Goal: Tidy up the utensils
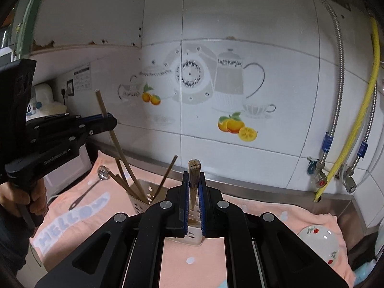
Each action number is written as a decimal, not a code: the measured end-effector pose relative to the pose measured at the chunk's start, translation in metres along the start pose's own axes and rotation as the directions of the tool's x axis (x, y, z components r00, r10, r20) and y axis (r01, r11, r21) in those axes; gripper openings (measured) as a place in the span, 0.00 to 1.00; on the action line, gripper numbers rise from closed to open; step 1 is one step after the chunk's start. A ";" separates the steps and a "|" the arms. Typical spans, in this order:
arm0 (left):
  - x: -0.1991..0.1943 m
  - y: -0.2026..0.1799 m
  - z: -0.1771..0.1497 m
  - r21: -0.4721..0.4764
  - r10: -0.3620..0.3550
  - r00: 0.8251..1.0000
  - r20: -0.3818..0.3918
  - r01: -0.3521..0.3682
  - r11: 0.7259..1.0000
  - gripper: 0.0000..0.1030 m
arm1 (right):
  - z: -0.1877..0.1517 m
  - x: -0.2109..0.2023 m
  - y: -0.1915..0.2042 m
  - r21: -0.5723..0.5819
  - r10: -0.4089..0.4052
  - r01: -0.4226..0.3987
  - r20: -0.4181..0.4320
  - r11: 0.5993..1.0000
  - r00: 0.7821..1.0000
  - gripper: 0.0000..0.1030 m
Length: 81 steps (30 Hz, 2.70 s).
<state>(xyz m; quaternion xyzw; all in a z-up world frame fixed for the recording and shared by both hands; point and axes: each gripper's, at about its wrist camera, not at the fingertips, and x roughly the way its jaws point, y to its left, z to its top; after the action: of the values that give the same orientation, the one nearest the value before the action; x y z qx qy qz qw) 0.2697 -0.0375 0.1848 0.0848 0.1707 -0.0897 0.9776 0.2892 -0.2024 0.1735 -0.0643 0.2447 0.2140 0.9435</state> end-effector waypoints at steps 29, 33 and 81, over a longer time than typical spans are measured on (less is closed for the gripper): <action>0.019 0.020 -0.037 -0.057 0.013 0.997 -0.077 -0.017 0.998 0.58 | -0.032 0.043 0.001 0.030 0.002 0.001 -0.086 1.000 0.996 0.29; 0.003 0.021 -0.043 -0.059 0.020 0.998 -0.065 -0.024 0.998 0.64 | -0.041 0.032 0.004 0.041 0.000 0.003 -0.075 0.999 0.997 0.36; -0.061 0.029 -0.173 -0.174 0.056 0.975 -0.214 -0.094 0.980 0.95 | -0.144 -0.007 0.050 0.067 -0.092 0.102 -0.138 0.993 0.986 0.82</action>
<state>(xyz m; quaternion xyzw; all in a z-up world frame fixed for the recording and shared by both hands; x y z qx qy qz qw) 0.1640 0.0341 0.0493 0.0099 0.2763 -0.0272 0.9606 0.1992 -0.1930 0.0508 -0.0553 0.3122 0.1538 0.9358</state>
